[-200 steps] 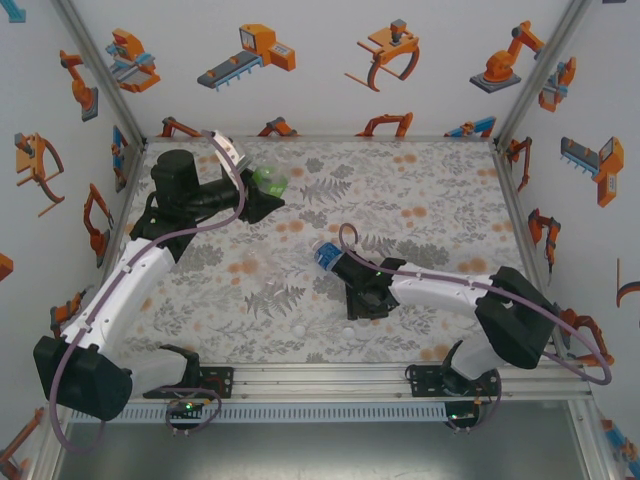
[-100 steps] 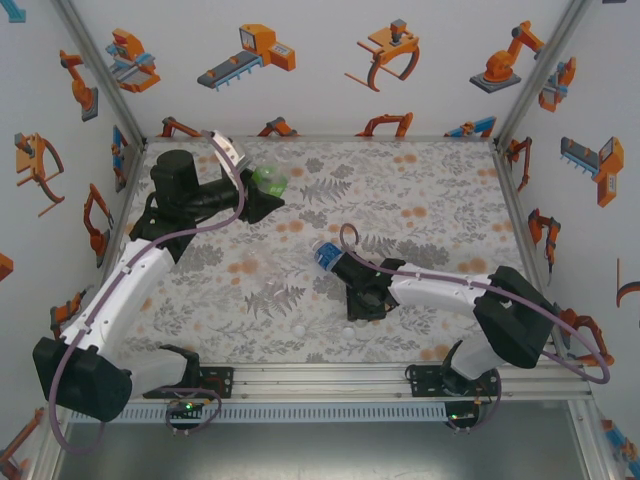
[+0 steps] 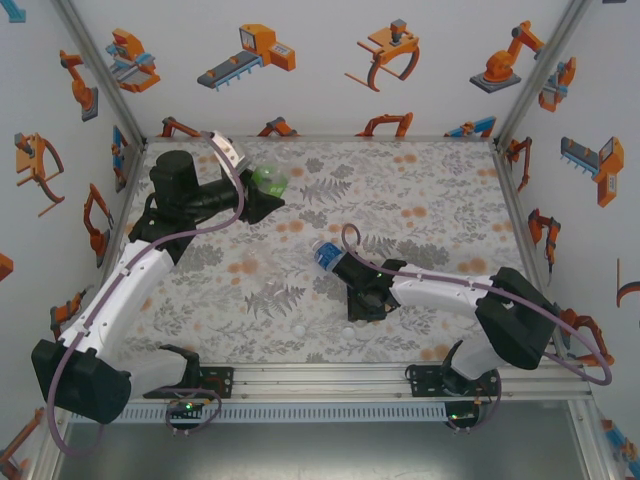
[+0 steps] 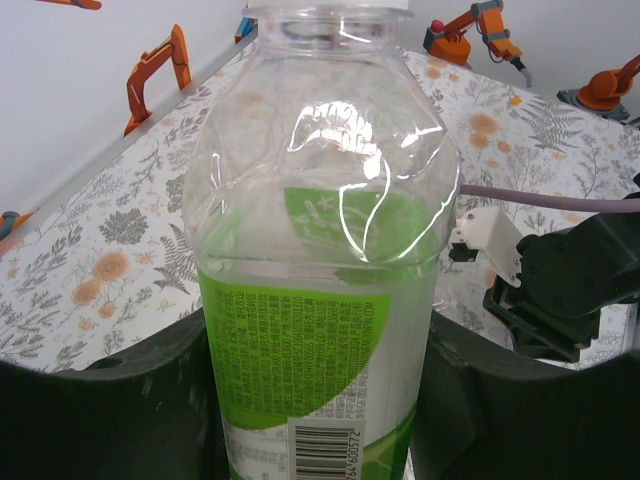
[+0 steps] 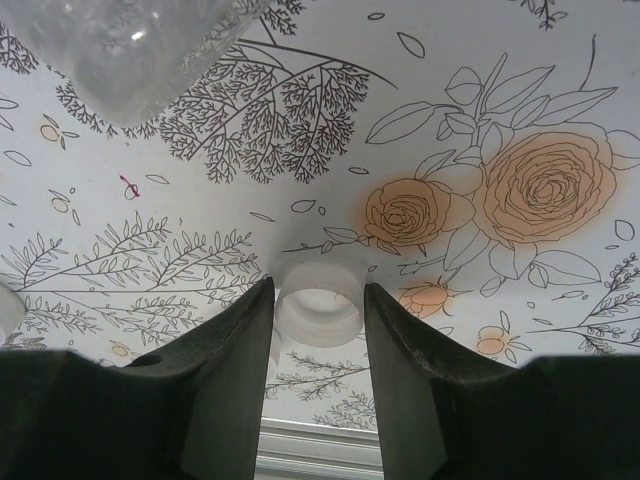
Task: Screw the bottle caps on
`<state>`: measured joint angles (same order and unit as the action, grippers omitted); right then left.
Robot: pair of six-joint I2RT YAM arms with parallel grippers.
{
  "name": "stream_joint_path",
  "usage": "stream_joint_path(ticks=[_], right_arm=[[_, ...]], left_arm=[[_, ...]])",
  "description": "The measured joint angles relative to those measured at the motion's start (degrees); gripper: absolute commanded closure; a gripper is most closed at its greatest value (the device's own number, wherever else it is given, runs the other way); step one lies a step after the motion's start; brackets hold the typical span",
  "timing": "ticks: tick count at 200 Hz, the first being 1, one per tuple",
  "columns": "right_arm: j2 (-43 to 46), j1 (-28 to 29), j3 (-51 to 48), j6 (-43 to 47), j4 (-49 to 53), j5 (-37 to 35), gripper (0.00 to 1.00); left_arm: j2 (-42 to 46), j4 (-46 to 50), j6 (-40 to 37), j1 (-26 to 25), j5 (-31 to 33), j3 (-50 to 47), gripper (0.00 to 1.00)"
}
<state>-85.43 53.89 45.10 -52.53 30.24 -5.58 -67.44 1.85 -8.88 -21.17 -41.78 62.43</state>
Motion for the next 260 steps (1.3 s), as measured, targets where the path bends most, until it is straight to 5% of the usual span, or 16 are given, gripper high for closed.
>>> stream_joint_path(ticks=[125,205,260], right_arm=[[1.03,-0.92,0.00,0.11,1.07,0.20,0.67],[1.18,-23.56,4.00,13.44,3.21,3.74,0.67],[-9.18,-27.78,11.02,20.68,2.32,6.32,0.62]], left_arm=[[0.02,0.13,-0.04,-0.31,0.24,0.00,0.98],[0.02,0.35,-0.48,-1.22,0.48,-0.22,0.98],[0.02,0.46,-0.92,-1.31,0.92,-0.22,0.98]])
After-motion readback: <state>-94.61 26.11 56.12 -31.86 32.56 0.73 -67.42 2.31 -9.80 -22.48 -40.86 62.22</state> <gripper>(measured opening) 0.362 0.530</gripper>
